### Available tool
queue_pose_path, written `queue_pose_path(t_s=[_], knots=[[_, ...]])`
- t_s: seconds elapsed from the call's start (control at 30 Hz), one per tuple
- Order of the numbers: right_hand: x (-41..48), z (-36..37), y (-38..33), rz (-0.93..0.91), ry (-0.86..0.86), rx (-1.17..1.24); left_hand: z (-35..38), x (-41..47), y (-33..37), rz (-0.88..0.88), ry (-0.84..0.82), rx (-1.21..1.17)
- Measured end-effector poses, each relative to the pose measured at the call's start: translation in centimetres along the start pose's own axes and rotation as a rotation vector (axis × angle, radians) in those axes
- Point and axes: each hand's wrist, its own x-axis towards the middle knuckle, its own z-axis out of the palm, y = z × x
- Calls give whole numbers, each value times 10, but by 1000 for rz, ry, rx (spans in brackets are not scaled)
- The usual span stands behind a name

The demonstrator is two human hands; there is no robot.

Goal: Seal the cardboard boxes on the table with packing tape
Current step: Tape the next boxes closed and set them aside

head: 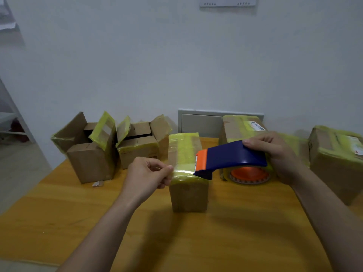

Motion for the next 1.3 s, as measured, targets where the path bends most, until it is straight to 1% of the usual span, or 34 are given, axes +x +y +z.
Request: queue_pose_path(t_s=[0.13,0.33,0.53,0.7,0.77,0.8,0.87,0.9,0.93,0.97,1.0,1.03,1.07,1.1,1.17,1.3], knots=[[5,-2,-6,-25,-37,-14,2,1,0,45,42,147],[9,1,-10,-31,-86,-77,6,1,-2,59,57,226],[10,2,-6,-14,-96,-86,8,1,-2,86,96,318],[11,2,-1,4,-99,-97,5,-1,-2,107,75,421],[12,-1,0,15,-105,-93,-1,1,-4,47,24,467],[12,-2,1,20,-109,-93,-4,2,-3,-23,-33,451],[14,-3,3,24,-109,-87,-9,4,-2,-208,-192,305],[14,-3,3,23,-107,-84,-11,5,-4,-254,-241,270],[15,-3,4,22,-105,-81,-14,9,-6,-232,-241,315],[15,-2,4,23,-105,-78,-17,15,-7,-158,-185,431],[16,-3,5,23,-109,-76,-18,20,-7,-65,-101,569],[17,-3,5,23,-115,-75,-17,25,-5,26,-19,633],[17,-3,5,20,-123,-72,-12,30,1,101,34,601],[18,-3,6,20,-128,-70,-4,36,5,160,41,534],[20,-4,8,31,-132,-60,21,51,11,190,-70,457],[20,-8,13,66,-151,-26,60,70,11,129,-363,640]])
